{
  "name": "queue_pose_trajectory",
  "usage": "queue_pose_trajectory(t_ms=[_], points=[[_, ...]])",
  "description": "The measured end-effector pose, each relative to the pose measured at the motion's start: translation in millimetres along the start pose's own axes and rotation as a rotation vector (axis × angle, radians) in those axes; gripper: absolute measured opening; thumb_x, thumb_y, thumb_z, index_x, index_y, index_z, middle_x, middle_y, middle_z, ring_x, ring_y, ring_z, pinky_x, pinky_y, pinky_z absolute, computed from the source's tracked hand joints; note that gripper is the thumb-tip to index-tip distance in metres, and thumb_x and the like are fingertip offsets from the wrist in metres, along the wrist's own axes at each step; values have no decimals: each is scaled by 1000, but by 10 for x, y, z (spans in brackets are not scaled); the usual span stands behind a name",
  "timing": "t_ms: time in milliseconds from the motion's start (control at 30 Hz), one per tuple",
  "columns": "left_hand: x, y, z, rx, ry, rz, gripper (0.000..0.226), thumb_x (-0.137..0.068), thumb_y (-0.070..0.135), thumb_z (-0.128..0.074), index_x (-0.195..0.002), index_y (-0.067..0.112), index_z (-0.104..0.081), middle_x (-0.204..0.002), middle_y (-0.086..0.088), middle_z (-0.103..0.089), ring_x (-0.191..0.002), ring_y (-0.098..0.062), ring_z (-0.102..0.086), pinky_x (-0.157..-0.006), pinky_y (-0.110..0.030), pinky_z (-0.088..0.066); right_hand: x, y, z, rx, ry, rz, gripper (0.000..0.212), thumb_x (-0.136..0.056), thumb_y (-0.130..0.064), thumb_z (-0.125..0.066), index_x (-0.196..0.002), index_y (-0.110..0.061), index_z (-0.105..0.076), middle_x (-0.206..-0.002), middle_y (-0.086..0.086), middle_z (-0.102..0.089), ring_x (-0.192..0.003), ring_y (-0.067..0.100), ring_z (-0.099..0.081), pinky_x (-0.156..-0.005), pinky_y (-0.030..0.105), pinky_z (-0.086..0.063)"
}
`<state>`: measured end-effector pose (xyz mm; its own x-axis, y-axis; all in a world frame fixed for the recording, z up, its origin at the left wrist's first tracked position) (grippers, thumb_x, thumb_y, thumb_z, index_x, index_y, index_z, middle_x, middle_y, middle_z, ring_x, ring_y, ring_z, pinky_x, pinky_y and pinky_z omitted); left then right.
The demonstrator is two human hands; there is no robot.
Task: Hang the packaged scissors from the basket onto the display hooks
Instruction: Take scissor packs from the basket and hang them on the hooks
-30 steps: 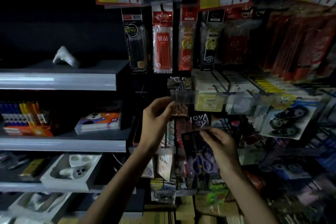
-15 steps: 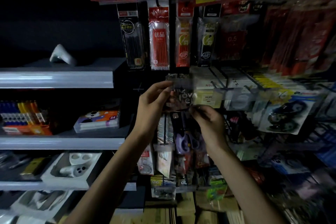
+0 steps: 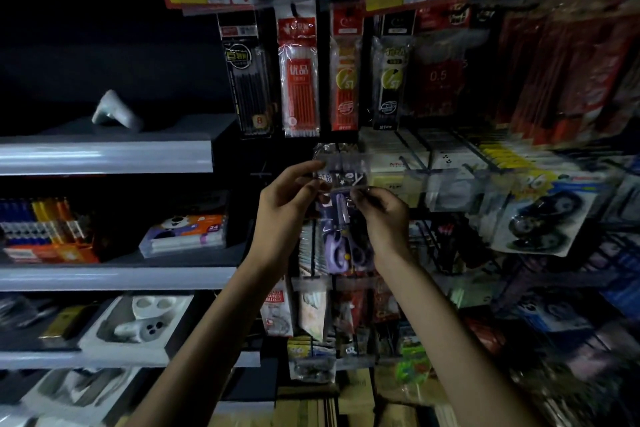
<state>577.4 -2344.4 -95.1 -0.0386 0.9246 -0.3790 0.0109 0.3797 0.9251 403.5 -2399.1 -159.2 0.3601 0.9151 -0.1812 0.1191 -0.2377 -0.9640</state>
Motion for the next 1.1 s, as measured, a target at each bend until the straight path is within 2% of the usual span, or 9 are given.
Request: queue_pose_trajectory(t_ms=[200, 400, 500, 700, 800, 867, 967, 1067, 1100], points=[[-2, -37, 13, -13, -5, -11, 29, -107, 9, -55, -129, 20, -70, -112, -9, -77, -108, -36, -71, -97, -61, -55, -31, 29, -5, 23, -8, -23, 22, -90, -28, -77, -104, -11, -76, -96, -2, -77, -89, 10, -69, -73, 22, -48], [41, -119, 11, -15, -4, -1, 28, -107, 5, -54, -130, 14, -68, -111, -7, -78, -105, -24, -75, -90, -38, -62, -79, 99, 4, 62, 4, -63, 17, -89, -33, -79, -95, -17, -76, -91, -3, -77, -88, 13, -71, -79, 30, -55], [100, -244, 28, -9, 3, 13, 27, -106, 4, -55, -126, 14, -70, -113, -6, -78, -108, -23, -74, -91, -38, -61, -71, 142, 12, 47, 2, -71, 18, -89, -32, -79, -95, -15, -77, -92, 2, -77, -89, 18, -71, -78, 32, -55], [244, -645, 97, -96, 42, 58, 32, -103, -1, -56, -122, 19, -72, -104, -3, -78, -101, -20, -75, -87, -36, -60, -56, 163, 6, 57, -63, -73, 22, -95, -27, -72, -107, -9, -71, -98, 2, -73, -88, 12, -65, -70, 21, -50], [228, -908, 145, -230, 98, 96, 25, -99, 11, -67, -122, 22, -71, -100, 5, -76, -89, -15, -72, -75, -28, -56, -59, 163, 19, 55, -74, -79, 12, -97, -24, -70, -101, -13, -69, -93, -2, -70, -84, 7, -63, -64, 11, -47], [223, -1048, 144, -291, 101, 153, 34, -96, 25, -75, -128, 22, -65, -108, 5, -72, -92, -8, -68, -72, -19, -51, -58, 160, 25, 37, -84, -85, 7, -97, -23, -70, -98, -16, -69, -93, -3, -70, -85, 9, -64, -69, 16, -48], [210, -1232, 127, -310, 77, 215, 48, -93, 33, -78, -136, 18, -62, -118, -1, -72, -103, -11, -70, -74, -18, -53, -73, 179, 39, 22, -87, -93, 5, -96, -22, -71, -96, -17, -69, -94, 1, -72, -89, 15, -66, -78, 26, -50], [226, -1281, 70, -270, 38, 222, 17, -96, 22, -75, -108, 31, -68, -100, 9, -75, -89, -1, -73, -71, -19, -57, -99, 211, 52, 18, -80, -92, 7, -94, -23, -73, -96, -16, -71, -99, 6, -75, -95, 22, -69, -85, 37, -53], [233, -1283, 48, -265, 20, 205, 20, -96, 17, -74, -99, 36, -67, -94, 13, -76, -87, -1, -73, -72, -21, -57, -102, 223, 55, 20, -80, -94, 9, -94, -23, -73, -98, -14, -72, -100, 7, -75, -97, 23, -70, -86, 38, -54]])
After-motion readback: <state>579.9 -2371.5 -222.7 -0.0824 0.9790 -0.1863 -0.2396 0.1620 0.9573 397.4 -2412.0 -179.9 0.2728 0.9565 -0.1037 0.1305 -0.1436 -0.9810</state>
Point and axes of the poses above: each hand's wrist, its own x-axis away from the middle knuckle, its own z-axis out of the back of the hand, y = z × x, the point moved 4 cm from there along -x, towards the middle knuckle
